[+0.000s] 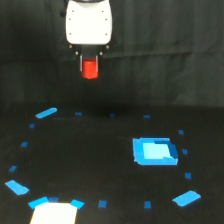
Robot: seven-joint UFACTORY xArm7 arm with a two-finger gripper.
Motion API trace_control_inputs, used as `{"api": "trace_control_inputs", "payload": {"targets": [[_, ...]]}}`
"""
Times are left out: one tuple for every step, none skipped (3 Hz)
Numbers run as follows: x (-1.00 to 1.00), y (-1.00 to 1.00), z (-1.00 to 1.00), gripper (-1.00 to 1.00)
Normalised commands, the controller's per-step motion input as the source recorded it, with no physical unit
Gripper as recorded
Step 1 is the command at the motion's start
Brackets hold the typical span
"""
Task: Pick up the red object from the table
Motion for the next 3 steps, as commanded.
{"api": "trace_control_inputs", "payload": {"targets": [[0.41, -0.06, 0.3, -1.0], [0.35, -0.24, 0.66, -1.0], [0.07, -0.43, 0.78, -1.0]]}}
